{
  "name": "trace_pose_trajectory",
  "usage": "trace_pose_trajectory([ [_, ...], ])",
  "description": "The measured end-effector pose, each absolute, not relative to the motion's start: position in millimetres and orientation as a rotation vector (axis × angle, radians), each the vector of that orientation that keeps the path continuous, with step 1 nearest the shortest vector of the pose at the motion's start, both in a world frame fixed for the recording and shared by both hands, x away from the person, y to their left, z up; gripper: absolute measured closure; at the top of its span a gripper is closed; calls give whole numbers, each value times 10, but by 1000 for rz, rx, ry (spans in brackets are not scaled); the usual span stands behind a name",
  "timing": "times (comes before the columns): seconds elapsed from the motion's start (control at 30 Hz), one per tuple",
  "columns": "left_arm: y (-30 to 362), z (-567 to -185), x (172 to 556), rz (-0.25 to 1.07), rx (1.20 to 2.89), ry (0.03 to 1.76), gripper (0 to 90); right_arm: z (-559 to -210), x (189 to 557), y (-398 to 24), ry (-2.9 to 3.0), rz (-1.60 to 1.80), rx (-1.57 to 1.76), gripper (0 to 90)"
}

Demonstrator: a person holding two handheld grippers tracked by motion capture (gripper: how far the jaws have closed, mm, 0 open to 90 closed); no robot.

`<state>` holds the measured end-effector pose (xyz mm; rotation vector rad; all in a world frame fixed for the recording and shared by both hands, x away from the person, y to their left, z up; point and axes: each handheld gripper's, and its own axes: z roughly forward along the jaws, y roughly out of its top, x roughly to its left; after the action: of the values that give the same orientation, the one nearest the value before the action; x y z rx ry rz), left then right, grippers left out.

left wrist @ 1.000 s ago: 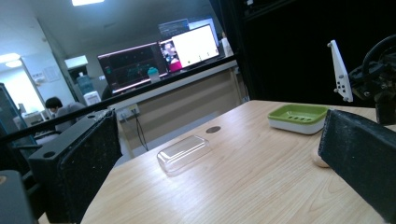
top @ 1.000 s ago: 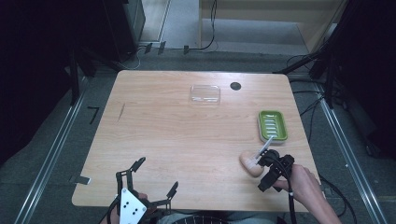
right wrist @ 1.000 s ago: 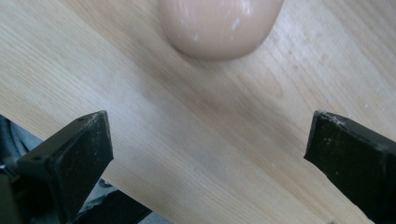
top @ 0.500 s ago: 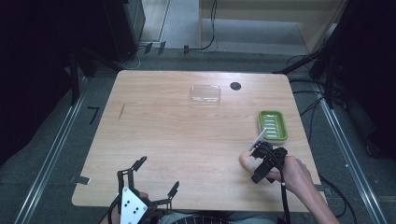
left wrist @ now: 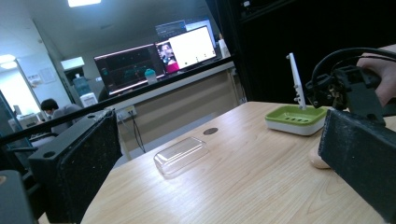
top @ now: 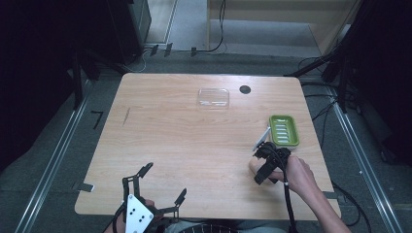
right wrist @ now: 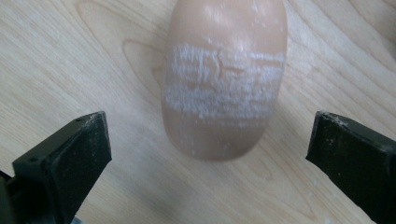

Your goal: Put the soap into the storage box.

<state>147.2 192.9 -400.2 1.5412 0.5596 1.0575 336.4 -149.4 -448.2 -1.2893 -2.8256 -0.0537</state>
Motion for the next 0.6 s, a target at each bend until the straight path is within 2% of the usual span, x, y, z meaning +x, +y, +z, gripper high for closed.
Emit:
trace_pose_trajectory([
  [0.6,1944,-3998,1465,1062,1538,568,0,-4617,3514,-1397,-2819,-81,-1296,13],
])
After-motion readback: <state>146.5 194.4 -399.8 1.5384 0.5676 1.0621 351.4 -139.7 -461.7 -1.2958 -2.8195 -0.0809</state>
